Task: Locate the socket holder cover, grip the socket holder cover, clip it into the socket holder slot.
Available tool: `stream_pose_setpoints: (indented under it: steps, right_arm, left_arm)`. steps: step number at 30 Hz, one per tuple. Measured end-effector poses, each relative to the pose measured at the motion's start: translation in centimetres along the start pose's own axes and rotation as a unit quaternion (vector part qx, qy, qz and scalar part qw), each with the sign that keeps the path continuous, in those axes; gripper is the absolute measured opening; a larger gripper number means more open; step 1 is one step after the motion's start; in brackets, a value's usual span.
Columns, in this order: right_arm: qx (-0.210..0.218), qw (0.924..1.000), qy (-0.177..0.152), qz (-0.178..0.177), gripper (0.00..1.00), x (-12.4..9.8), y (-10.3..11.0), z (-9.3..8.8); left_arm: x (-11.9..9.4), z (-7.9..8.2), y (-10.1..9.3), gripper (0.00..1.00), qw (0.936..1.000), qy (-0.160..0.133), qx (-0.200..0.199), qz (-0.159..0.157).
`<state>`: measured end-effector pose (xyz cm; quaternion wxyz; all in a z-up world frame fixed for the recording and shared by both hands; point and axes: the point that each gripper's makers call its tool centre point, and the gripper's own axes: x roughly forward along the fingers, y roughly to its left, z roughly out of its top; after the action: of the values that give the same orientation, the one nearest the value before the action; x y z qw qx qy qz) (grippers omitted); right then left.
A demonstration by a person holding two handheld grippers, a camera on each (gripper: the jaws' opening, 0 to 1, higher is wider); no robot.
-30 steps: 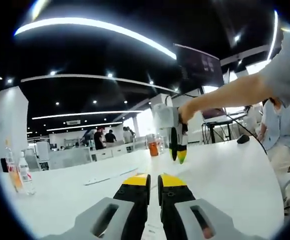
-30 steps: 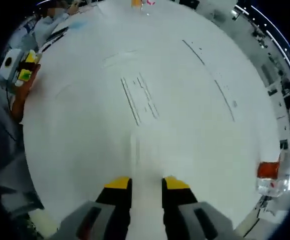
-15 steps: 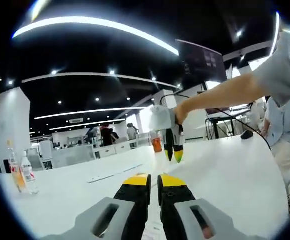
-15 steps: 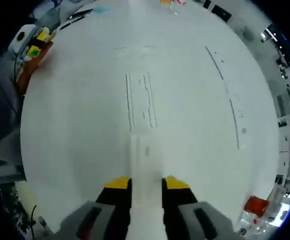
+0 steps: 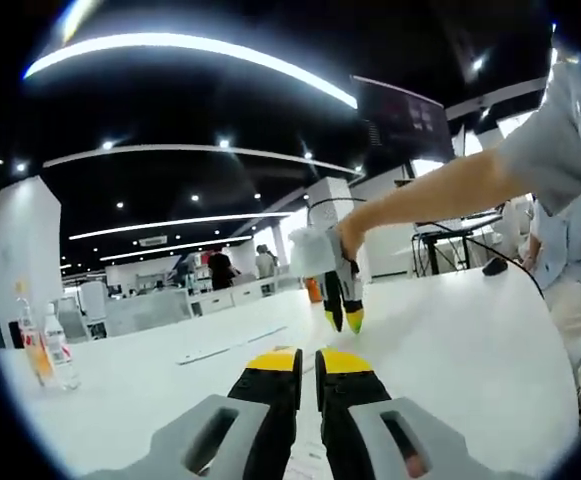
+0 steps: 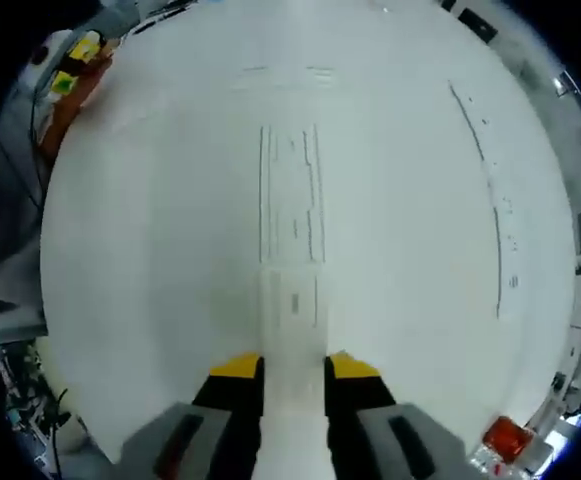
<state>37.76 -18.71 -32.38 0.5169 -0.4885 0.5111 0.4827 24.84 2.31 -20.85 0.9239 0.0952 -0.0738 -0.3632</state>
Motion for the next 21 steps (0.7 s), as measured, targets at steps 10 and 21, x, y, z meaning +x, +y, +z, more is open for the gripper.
stream_pose_setpoints:
  steps: [10,21]
  right_arm:
    - [-0.007,0.9999,0.008,0.002,0.24,0.1,-0.8,0.1]
    - [-0.013,0.9997,0.021,0.003,0.24,0.1,-1.8,0.7]
  left_arm:
    - [0.0,0.1,0.1,0.07,1.0,-0.002,0.001,-0.001]
    - [-0.1,0.3,0.2,0.07,1.0,-0.003,0.003,0.002]
